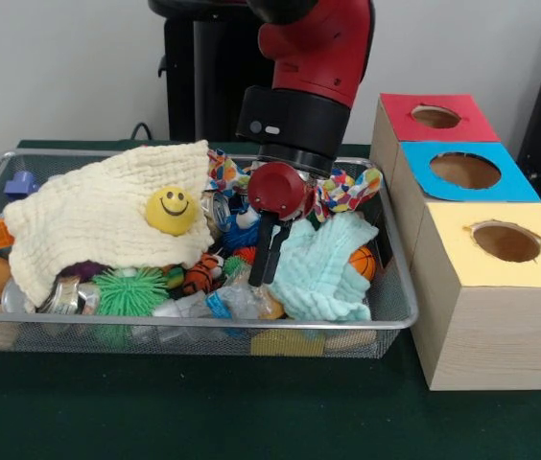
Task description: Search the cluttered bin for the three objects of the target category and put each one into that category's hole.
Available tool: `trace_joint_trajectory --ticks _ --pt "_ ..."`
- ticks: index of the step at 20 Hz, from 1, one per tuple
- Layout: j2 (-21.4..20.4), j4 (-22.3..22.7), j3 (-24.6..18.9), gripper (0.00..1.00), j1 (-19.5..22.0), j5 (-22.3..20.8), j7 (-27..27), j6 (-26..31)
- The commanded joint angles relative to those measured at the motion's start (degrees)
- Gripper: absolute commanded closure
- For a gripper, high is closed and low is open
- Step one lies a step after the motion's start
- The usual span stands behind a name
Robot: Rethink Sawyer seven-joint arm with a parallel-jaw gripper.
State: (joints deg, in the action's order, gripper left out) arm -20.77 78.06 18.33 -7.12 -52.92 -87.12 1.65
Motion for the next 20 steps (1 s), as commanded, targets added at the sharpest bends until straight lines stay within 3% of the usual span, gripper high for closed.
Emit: trace_joint_trajectory --ticks 1,10,13,20 --pt "8.23 -4.63 11.11 0.0 -4.92 6.55 -17.3 -6.05" --pt "8.16 -2.94 13.16 0.0 -4.94 12.07 -14.04 -7.38" --pt "9.16 -2.42 16.76 0.0 -5.76 15.4 -15.0 -9.35" --pt "9.45 -2.22 16.36 0.0 -4.26 18.32 -13.13 -10.84"
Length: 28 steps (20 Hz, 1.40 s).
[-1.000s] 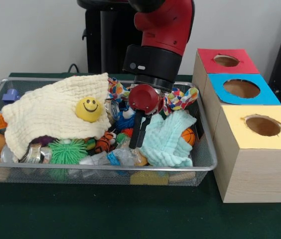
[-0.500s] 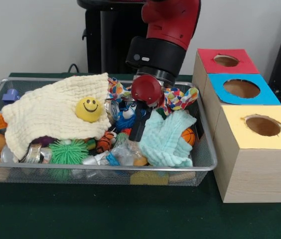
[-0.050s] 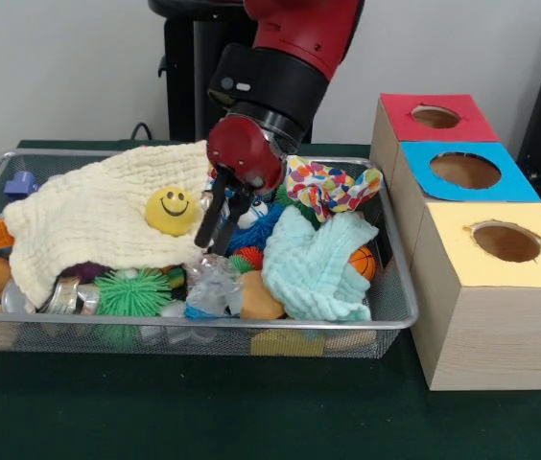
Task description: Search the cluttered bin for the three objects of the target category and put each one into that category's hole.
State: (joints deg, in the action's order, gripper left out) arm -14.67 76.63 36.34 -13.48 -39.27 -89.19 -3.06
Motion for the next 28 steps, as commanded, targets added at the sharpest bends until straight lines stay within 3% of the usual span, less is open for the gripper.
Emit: trace_joint_trajectory --ticks 1,7,9,15,17,19,22,24,28 --pt "3.39 -0.8 -1.88 0.0 2.28 4.91 -10.79 -6.17" --pt "3.23 -0.33 -2.4 0.0 2.62 6.23 -10.26 -6.52" --pt "1.85 0.45 -4.81 0.0 4.08 6.03 -10.34 -5.07" --pt "-4.86 4.33 -18.02 0.0 12.7 4.3 -6.97 3.13" --pt "-8.68 7.46 -25.07 0.0 18.04 4.77 -5.54 6.42" --pt "-12.26 12.39 -34.7 0.0 26.4 9.09 -5.27 12.14" --pt "-15.0 17.4 -43.07 0.0 34.08 18.52 -9.49 17.71" --pt "-14.96 17.61 -42.5 0.0 34.1 25.49 -12.84 23.22" --pt "-14.67 17.19 -39.02 0.0 31.53 33.28 -16.75 28.2"
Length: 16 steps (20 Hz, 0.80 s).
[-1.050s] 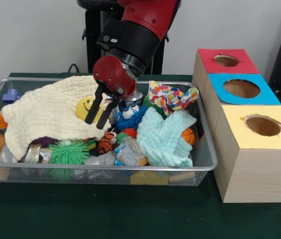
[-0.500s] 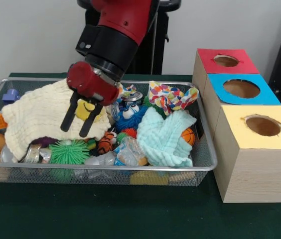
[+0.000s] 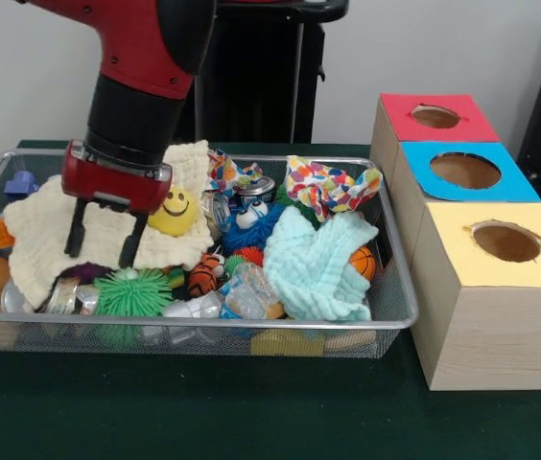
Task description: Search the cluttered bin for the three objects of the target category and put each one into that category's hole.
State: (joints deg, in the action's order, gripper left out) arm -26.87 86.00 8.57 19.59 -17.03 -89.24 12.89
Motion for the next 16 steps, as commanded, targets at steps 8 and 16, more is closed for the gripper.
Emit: trace_joint_trajectory --ticks 8,16 --pt "-3.01 9.31 -7.96 0.0 -3.3 21.11 -17.48 22.71" --pt "-7.03 12.96 -5.34 0.0 -5.73 29.12 -20.24 21.24"
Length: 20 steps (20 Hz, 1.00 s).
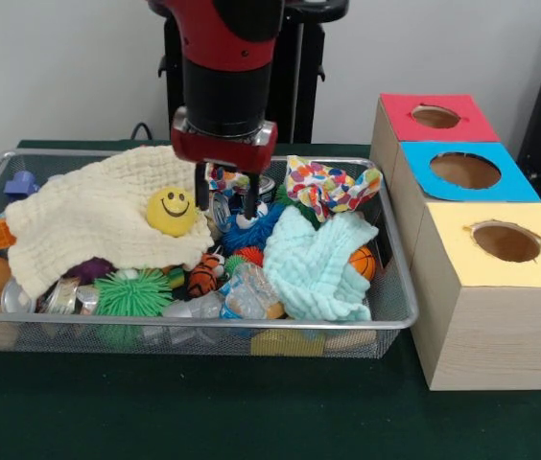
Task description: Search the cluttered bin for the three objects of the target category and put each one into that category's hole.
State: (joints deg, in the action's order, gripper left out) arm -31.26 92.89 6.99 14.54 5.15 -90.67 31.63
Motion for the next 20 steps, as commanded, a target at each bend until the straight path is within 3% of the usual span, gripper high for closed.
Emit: trace_joint_trajectory --ticks 1,8,12,20 --pt "-3.05 6.3 -3.45 0.0 -0.96 8.09 -19.4 2.32" --pt "-3.16 7.65 -3.7 0.0 -1.26 17.08 -23.42 1.06" --pt "-3.12 6.42 -0.15 0.0 -3.41 17.35 -25.53 3.42" --pt "-1.88 9.28 0.77 0.0 -5.03 20.47 -30.85 -4.3"
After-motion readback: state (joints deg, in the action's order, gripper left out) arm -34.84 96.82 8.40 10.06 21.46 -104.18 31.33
